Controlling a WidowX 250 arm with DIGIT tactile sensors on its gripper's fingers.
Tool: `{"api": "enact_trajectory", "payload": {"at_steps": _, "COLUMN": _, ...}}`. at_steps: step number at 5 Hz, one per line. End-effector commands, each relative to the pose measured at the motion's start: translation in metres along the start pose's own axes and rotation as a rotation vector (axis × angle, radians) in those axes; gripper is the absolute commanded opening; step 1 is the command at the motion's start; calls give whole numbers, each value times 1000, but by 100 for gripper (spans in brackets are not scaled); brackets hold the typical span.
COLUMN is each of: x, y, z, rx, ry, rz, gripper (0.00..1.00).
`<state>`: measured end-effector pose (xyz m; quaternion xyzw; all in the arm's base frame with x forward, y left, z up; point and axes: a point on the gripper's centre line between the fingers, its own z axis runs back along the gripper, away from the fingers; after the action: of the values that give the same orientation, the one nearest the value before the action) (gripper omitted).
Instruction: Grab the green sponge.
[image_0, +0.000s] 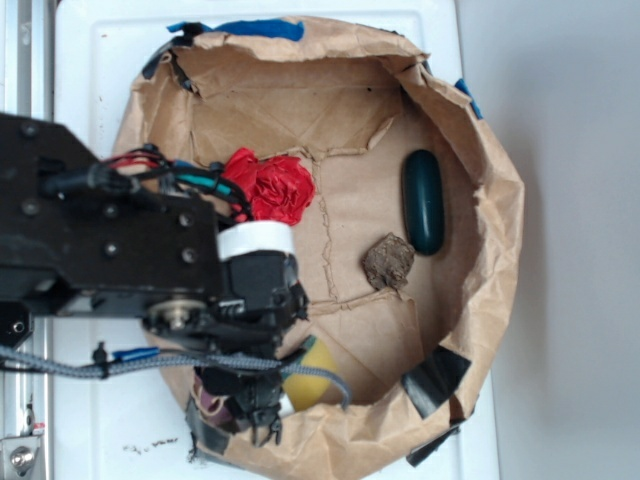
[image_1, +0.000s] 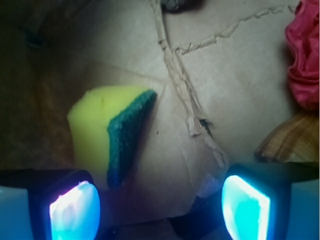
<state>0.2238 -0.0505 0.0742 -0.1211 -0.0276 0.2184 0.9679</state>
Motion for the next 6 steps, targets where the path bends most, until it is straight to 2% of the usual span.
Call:
{"api": "enact_trajectory", "payload": {"at_steps": 1, "x": 23, "y": -16, "z": 12, "rx": -62, "ry": -73, "rz": 24, "gripper": 100}}
{"api": "enact_trajectory", "payload": {"at_steps": 2, "x": 28, "y": -24, "z": 6, "rx": -90, "ry": -89, "rz": 34, "gripper": 100}}
{"api": "enact_trajectory", "payload": {"at_steps": 3, "x": 29, "y": -30, "z": 0, "rx": -72, "ry": -104, "rz": 33, "gripper": 100}}
{"api": "enact_trajectory", "payload": {"at_steps": 5, "x": 11, "y": -30, "z": -35, "rx": 27, "ry": -81, "rz": -22, "gripper": 100}}
{"api": "enact_trajectory", "payload": {"at_steps": 6, "x": 13, "y": -29, "z": -51, "rx": 66, "ry": -98, "rz": -20, "gripper": 100}}
